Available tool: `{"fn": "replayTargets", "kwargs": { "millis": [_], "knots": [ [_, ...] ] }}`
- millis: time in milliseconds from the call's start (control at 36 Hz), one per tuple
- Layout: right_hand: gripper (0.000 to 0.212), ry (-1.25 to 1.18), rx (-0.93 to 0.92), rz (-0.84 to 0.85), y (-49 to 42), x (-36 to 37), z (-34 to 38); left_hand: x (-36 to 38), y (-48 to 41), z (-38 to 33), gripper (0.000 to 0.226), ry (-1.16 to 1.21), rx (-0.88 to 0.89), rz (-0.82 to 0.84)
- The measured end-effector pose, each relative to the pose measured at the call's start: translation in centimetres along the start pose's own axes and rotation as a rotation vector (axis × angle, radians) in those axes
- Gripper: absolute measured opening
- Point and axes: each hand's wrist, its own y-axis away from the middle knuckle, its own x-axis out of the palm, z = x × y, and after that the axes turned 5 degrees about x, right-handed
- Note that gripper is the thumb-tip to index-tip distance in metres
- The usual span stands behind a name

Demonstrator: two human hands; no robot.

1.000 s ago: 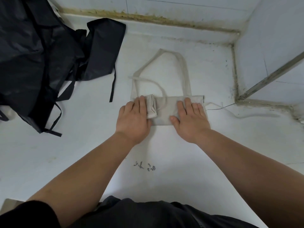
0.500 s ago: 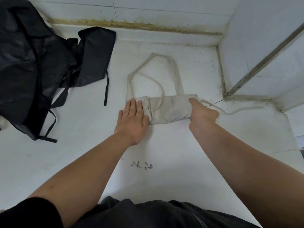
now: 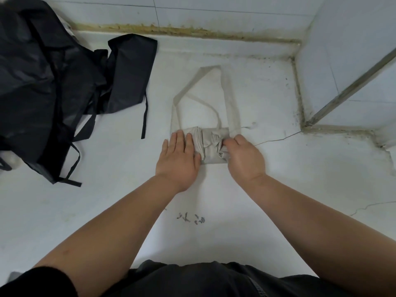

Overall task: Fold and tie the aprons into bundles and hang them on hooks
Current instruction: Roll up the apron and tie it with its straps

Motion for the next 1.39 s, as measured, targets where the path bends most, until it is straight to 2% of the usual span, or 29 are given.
{"fn": "replayTargets", "kwargs": {
  "millis": [83,139,194,278,389,472,556,583,667,750,806,889,944,1028,1139,1306,1389],
  "knots": [
    [0.042,0.088,-0.071,-0.004,-0.3,-0.2,0.3,-0.1,-0.1,-0.3,0.058,0.064,0.091,-0.113],
    [0.037,0.101,-0.052,0.046,-0.6,-0.6,0.5,-0.1,-0.2,-0.3,0.052,0.202,0.181,-0.199],
    [0.042,0.057,-0.029,0.130,-0.7,-0.7,0.2,-0.1,-0.6,-0.1,0.046,0.312,0.228,-0.251],
    [0.050,-0.126,-0.052,0.200,-0.8,-1.1,0.1,-0.3,-0.9,-0.1,0.044,0.416,0.223,-0.269],
    [0.058,-0.252,-0.050,0.258,-1.1,-1.9,0.6,-0.3,-1.7,-0.3,0.023,0.516,0.155,-0.322],
    [0.052,-0.276,-0.084,0.290,-1.2,-2.4,1.4,-0.4,-2.3,-0.8,0.019,0.506,0.117,-0.335],
    [0.048,-0.359,-0.042,0.314,-1.6,-2.3,1.7,-0.6,-2.9,-1.1,0.012,0.510,0.068,-0.264],
    [0.050,-0.412,-0.007,0.328,-1.8,-2.0,1.6,-0.8,-3.0,-1.1,0.008,0.561,0.067,-0.228],
    [0.052,-0.557,0.092,0.378,-2.5,-1.6,1.1,-1.8,-3.0,-0.5,0.023,0.775,0.083,-0.183],
    [0.033,-0.584,0.102,0.358,-2.9,-1.2,0.9,-2.8,-2.1,0.2,0.019,1.144,-0.014,-0.169],
    [0.026,-0.585,0.069,0.356,-3.2,-1.1,1.4,-2.9,-1.8,0.7,0.018,1.290,-0.063,-0.156],
    [0.017,-0.521,0.001,0.406,-3.3,-1.0,2.3,-2.8,-1.6,0.7,0.021,1.338,-0.053,-0.137],
    [0.034,-0.532,-0.025,0.423,-3.4,-0.8,2.5,-2.7,-1.6,0.4,0.020,1.366,-0.066,-0.150],
    [0.033,-0.478,-0.084,0.452,-3.5,-0.5,2.0,-2.9,-1.6,0.3,0.012,1.414,-0.092,-0.166],
    [0.021,-0.476,0.001,0.385,-3.3,-0.9,2.0,-2.9,-1.6,0.2,0.012,1.402,-0.110,-0.167],
    [0.025,-1.044,0.345,0.382,-3.7,-2.4,2.6,-2.6,-1.8,-0.7,0.021,1.380,-0.120,-0.197],
    [0.023,-1.104,0.390,0.384,-3.7,-2.6,2.4,-2.7,-1.8,-0.9,0.019,1.374,-0.125,-0.193]
  ]
}}
